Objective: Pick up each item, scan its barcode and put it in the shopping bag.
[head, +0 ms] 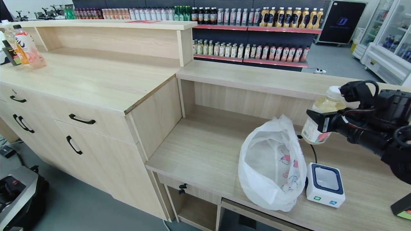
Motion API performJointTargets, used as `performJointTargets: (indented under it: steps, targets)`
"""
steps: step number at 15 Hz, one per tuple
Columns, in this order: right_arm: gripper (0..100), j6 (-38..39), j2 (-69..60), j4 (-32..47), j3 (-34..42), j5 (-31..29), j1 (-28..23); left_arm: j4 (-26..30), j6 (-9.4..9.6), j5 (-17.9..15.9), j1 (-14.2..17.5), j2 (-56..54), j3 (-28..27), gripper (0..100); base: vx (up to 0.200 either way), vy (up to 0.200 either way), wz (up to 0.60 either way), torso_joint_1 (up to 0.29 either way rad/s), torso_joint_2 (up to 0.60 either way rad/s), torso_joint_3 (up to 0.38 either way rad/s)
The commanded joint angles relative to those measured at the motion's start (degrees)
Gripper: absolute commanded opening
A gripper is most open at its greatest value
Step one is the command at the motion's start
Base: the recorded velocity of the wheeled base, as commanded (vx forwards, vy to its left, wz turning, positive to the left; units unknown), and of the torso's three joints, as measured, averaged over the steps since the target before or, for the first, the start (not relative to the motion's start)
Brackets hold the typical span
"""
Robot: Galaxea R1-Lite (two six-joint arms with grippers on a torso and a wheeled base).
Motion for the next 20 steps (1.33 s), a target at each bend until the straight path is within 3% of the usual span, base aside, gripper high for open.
performJointTargets:
  steps: [1,7,20]
  targets:
    - [0,0.54,7.91,-1.87,-2.33,0.07,1.68,0.00,0.00,0.02,0.00,0.00,0.00,0,0.000,0.000,0.00,0.000,0.00,0.000]
    - [0,0.80,18.80,-8.73,-6.11,0.16,6.17,0.00,0.00,0.02,0.00,0.00,0.00,0,0.000,0.000,0.00,0.000,0.00,0.000]
    - [0,0.01,30.76,-16.90,-10.94,8.42,6.34,0.00,0.00,0.02,0.00,0.00,0.00,0,0.000,0.000,0.00,0.000,0.00,0.000]
